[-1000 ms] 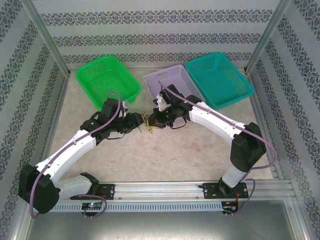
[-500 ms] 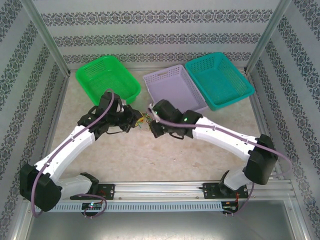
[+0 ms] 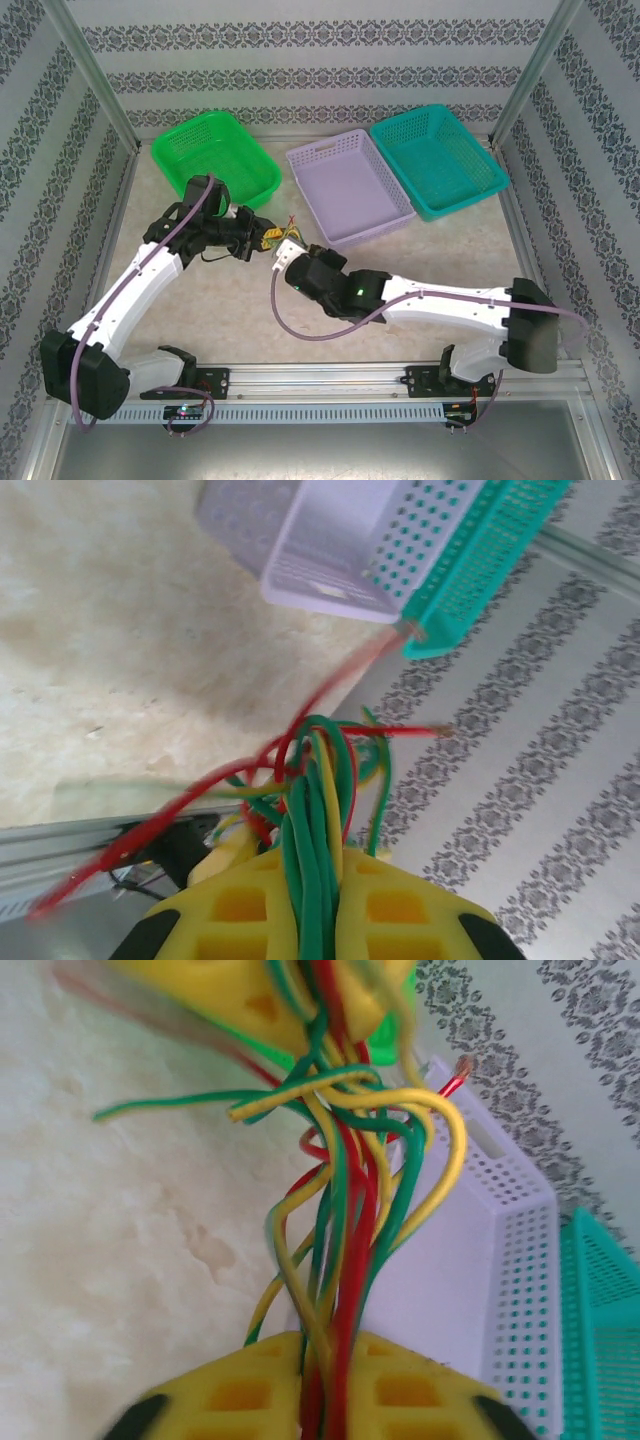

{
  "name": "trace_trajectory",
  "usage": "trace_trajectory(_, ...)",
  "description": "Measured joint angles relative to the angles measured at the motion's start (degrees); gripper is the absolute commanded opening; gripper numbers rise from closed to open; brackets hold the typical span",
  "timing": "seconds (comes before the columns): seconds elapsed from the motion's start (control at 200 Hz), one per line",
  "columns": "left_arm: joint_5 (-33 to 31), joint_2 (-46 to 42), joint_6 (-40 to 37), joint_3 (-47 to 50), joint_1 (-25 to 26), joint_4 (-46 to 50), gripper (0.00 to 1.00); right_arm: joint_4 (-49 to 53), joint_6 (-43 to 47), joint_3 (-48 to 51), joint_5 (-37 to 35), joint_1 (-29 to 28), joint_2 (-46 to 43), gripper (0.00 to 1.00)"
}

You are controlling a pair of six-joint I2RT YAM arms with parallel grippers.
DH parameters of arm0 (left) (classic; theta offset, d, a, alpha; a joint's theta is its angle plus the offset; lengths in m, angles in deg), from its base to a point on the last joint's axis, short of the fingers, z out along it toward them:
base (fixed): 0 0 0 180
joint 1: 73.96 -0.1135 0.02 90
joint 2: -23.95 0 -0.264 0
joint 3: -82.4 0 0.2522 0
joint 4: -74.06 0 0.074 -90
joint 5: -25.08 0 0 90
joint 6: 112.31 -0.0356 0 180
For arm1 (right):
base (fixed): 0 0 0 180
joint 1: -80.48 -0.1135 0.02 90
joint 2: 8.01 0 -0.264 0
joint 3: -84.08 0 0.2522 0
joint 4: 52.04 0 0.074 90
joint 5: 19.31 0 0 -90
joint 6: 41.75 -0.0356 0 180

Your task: Untangle the cables

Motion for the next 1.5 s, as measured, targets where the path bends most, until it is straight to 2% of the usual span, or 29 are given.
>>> trace_trajectory(0.06, -1.92, -1.2, 1.09, 1.64, -1.14, -3.67, 0.0, 4.68, -2.89, -3.15, 4.17, 0.79, -2.21, 0.71)
trace_trajectory(0.185, -5.97, -2.67, 4.07, 6.08, -2.47, -11.67, 0.0, 10.29, -13.03, -8.0, 13.51, 3.06, -7.93, 0.81)
trace_trajectory(0.25, -7.58, -2.99, 6.14, 8.85, -1.97, -15.89, 0.0, 11.02, -20.81, -8.41, 17.14, 4.48, -11.52, 0.85)
trace_trajectory(0.34, -10.23, -3.06, 9.01, 12.02, -0.59, -21.14, 0.0, 9.77, -36.46, -5.86, 21.07, 8.11, -17.55, 0.94)
trace_trajectory(0.495, -14.03, -3.06, 10.88, 13.55, 3.41, -28.41, 0.0, 0.63, -69.37, 5.97, 22.36, 14.14, -24.48, 0.98)
trace_trajectory(0.615, -16.76, -3.06, 11.43, 15.58, 6.67, -35.8, 0.0, -5.4, -94.27, 10.03, 22.08, 14.27, -20.87, 0.98)
trace_trajectory(0.744, -19.17, -3.08, 11.37, 19.32, 8.92, -41.42, 0.0, -11.06, -112.1, 9.57, 21.49, 14.27, -15.58, 0.98)
trace_trajectory(0.854, -20.74, -3.23, 10.88, 22.14, 10.54, -44.59, 0.0, -14.21, -120.61, 9.01, 21.31, 14.27, -13.38, 0.98)
trace_trajectory(1.169, -22.47, -4.02, 8.48, 25.68, 14.27, -54.18, 0.0, -20.33, -127.75, 8.96, 21.29, 14.97, -6.67, 0.89)
trace_trajectory(1.289, -22.1, -4.04, 7.72, 25.77, 15.06, -56.02, 0.0, -21.05, -128.26, 8.98, 21.64, 17.18, -5.95, 0.79)
trace_trajectory(1.369, -22.03, -4.57, 7.56, 25.81, 15.52, -56.15, 0.0, -21.9, -128.78, 9.03, 22.05, 19.5, -5.79, 0.68)
trace_trajectory(1.499, -21.99, -6.8, 7.5, 26.01, 15.98, -56.19, 0.0, -22.73, -129.26, 9.03, 23.58, 22.56, -5.64, 0.35)
